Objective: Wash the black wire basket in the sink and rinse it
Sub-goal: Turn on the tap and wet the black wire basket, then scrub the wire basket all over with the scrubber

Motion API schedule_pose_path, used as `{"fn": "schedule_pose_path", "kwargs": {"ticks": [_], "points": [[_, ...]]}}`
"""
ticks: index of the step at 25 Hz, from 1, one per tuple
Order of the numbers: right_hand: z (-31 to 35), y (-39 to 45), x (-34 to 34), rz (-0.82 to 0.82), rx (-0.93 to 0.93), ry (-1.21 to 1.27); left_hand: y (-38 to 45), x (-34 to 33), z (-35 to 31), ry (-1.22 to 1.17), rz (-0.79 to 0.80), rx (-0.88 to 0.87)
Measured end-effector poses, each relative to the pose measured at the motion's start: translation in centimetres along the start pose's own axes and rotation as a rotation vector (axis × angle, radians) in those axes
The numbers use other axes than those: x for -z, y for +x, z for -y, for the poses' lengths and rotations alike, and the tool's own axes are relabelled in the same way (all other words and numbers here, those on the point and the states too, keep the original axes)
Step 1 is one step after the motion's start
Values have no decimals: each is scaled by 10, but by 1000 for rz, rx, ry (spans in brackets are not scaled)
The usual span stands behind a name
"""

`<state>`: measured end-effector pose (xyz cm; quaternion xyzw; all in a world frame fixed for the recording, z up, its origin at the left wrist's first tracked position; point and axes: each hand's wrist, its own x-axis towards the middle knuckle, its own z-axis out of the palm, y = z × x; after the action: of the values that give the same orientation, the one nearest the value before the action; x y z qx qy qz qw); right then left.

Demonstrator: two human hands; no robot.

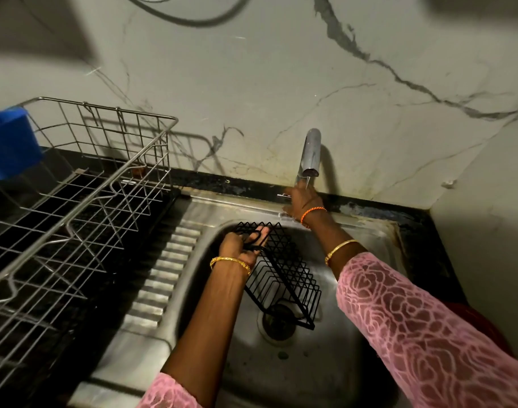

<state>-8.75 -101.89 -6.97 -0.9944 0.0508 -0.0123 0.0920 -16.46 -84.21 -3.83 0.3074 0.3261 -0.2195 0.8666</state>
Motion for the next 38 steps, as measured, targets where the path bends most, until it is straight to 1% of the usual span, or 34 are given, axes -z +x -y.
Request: {"fn": "schedule_pose_path", "kwargs": {"ticks": [1, 2, 5, 9, 11, 13, 15, 18, 21, 24, 26, 28, 31, 32, 33, 34, 35, 37, 38], "points": [[-1, 6, -5, -15, -14, -16, 0, 0, 0, 4, -4, 3], [0, 10, -6, -50, -36, 31, -1, -1, 1, 2, -9, 13], [-2, 14, -8, -144, -137, 378, -4, -2, 3, 28, -18, 36], [-13, 8, -16, -286, -178, 792, -8, 0, 8, 87, -29, 53], [-15, 2, -19, -268, -265, 980, -14, 1, 11, 101, -27, 66], [-12, -3, -18, -256, -326, 1101, -20, 2, 12, 115, -10, 70], [-9, -7, -11, -273, -353, 1128, -24, 5, 13, 116, 5, 65], [-4, -22, 9, -210, -469, 1224, -25, 12, 14, 131, 25, 49], [-3, -72, 18, -138, -590, 1284, -32, 22, 22, 271, 75, 61], [-4, -145, 16, -73, -624, 1283, -40, 29, 37, 443, 128, 89], [-17, -188, 16, -124, -654, 1207, -43, 32, 48, 594, 131, 86], [-38, -229, 24, -245, -682, 1034, -46, 34, 56, 703, 141, 64], [-62, -283, 45, -482, -710, 818, -53, 35, 55, 783, 182, 48], [-69, -298, 55, -538, -739, 745, -55, 35, 55, 794, 203, 47], [-78, -309, 65, -557, -770, 653, -58, 35, 54, 794, 222, 47], [-89, -315, 72, -528, -805, 560, -60, 34, 55, 793, 236, 45], [-100, -318, 76, -428, -837, 467, -63, 34, 56, 804, 244, 42], [-121, -315, 72, -127, -862, 373, -68, 30, 58, 854, 264, 40], [-124, -313, 68, -14, -837, 366, -69, 29, 60, 882, 275, 43]]}}
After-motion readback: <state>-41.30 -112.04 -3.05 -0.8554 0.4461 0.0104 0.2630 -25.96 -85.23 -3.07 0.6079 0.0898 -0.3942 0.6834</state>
